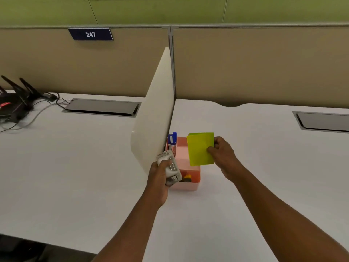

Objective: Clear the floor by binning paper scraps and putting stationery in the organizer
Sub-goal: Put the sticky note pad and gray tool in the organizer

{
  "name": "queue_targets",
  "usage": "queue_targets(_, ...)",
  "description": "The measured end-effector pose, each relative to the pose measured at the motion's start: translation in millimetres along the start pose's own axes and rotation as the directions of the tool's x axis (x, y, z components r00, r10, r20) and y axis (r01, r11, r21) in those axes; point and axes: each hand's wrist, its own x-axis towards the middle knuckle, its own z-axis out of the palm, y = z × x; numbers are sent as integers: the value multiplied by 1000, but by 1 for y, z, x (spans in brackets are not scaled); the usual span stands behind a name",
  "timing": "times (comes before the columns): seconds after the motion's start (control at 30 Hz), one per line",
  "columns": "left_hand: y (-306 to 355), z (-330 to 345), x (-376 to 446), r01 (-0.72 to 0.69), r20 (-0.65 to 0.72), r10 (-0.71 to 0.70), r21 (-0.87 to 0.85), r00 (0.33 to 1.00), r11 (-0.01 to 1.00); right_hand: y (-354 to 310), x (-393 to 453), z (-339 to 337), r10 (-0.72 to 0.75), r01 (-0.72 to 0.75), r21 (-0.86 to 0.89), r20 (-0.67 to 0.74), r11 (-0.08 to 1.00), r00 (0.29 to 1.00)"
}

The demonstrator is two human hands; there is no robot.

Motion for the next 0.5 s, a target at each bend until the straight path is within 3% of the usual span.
queue_targets(0.13, -1, -2, 18, 23, -46, -20, 45, 999, 999, -17, 55, 14, -127, 127, -34, 0, 991, 992)
queue_targets(0.3, -4, 3, 35, 62, -78, -57, 58, 995, 996, -17, 104, 34, -326, 321, -237, 19, 917, 945)
queue_targets(0.5, -7, 6, 48, 109, -132, -98, 79, 986, 991, 6, 132, 53, -387, 385, -279, 51, 880, 921)
